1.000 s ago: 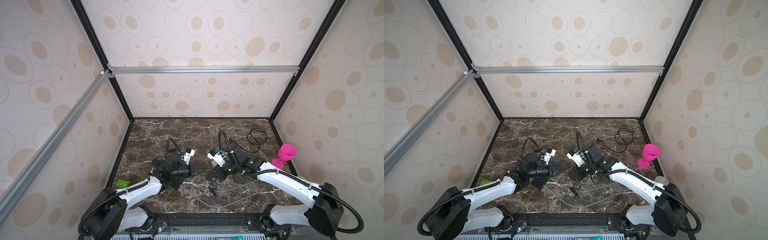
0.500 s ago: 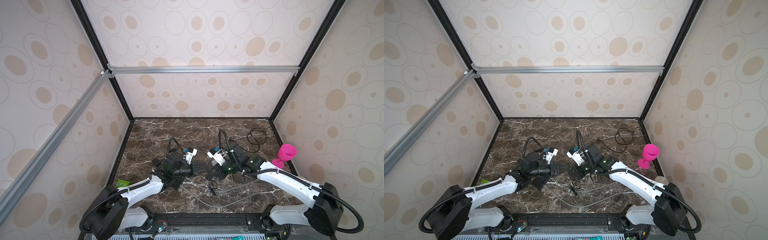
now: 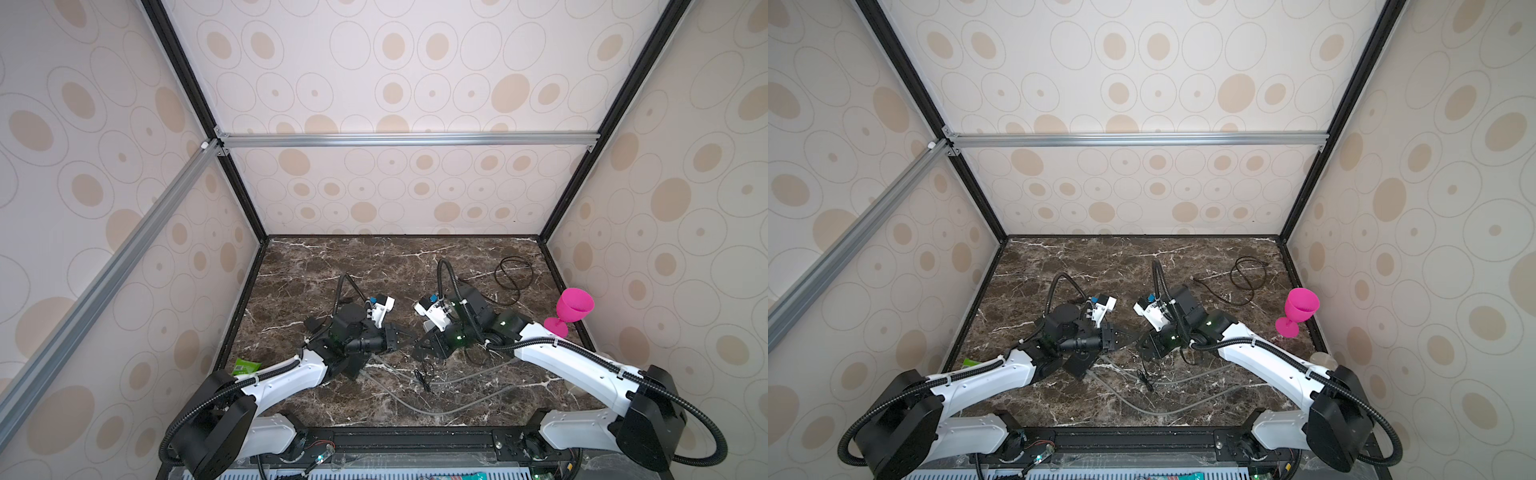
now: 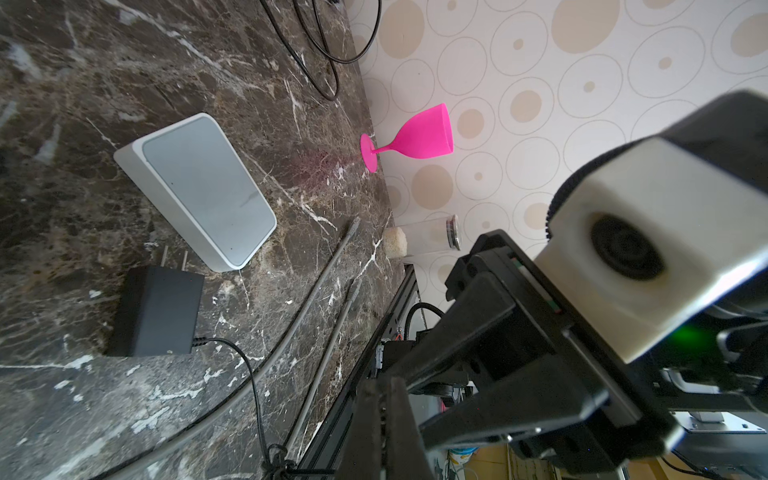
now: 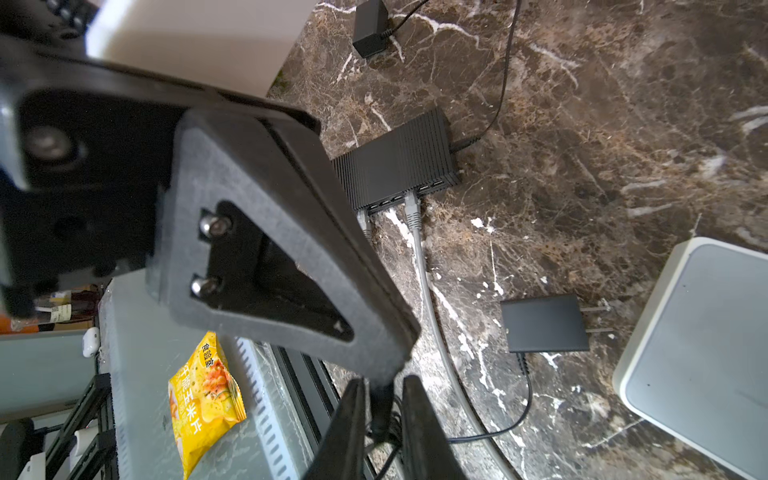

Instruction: Insert the plug into the switch port

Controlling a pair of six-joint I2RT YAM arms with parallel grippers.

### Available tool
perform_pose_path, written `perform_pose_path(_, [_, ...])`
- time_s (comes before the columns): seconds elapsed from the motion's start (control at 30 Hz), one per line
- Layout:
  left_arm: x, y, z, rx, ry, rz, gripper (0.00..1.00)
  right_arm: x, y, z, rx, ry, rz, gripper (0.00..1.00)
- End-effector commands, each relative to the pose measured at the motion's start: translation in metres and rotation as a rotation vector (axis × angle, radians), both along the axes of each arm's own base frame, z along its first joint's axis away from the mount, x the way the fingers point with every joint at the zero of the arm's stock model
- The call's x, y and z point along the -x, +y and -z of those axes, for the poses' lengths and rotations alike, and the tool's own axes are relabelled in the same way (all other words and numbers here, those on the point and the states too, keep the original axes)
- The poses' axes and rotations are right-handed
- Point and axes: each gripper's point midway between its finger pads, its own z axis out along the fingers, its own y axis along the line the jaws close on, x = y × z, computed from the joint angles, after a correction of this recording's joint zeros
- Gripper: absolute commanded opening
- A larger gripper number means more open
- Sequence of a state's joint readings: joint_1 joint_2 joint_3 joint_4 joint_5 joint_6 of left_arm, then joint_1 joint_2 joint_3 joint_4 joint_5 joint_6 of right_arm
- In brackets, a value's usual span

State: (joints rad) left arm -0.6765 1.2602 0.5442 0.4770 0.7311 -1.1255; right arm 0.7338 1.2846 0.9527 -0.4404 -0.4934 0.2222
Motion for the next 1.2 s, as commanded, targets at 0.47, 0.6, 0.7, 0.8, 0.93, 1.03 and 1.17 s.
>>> perform_pose_path(0.47, [-0.0023,-0.0059,-0.0193,0.020,-0.056,0.015,0.00,0.0099,-0.0076,-0.0020,-0.033,-0.023,0.003,0.12])
perform_pose_path(0.6, [-0.0024,-0.0060,-0.0195,0.021,-0.054,0.014,0.00,0.0075,-0.0044,-0.0025,-0.037,-0.018,0.000,0.19])
perform_pose_path(0.7, [-0.0025,-0.0059,-0.0203,0.022,-0.056,0.014,0.00,0.0057,-0.0029,-0.0034,-0.038,-0.018,0.001,0.19])
perform_pose_path(0.8, [-0.0022,-0.0058,-0.0191,0.020,-0.052,0.015,0.00,0.0053,-0.0022,-0.0059,-0.043,-0.025,0.000,0.14])
perform_pose_path(0.93, [-0.0027,-0.0061,-0.0197,0.024,-0.053,0.014,0.00,0.0052,-0.0014,-0.0063,-0.045,-0.022,-0.001,0.14])
perform_pose_path(1.03, [-0.0027,-0.0073,-0.0200,0.030,-0.048,0.018,0.00,0.0049,-0.0005,-0.0058,-0.048,-0.018,-0.001,0.14])
perform_pose_path(1.17, [-0.0028,-0.0079,-0.0208,0.036,-0.047,0.020,0.00,0.0045,0.0005,-0.0042,-0.051,-0.013,0.001,0.16])
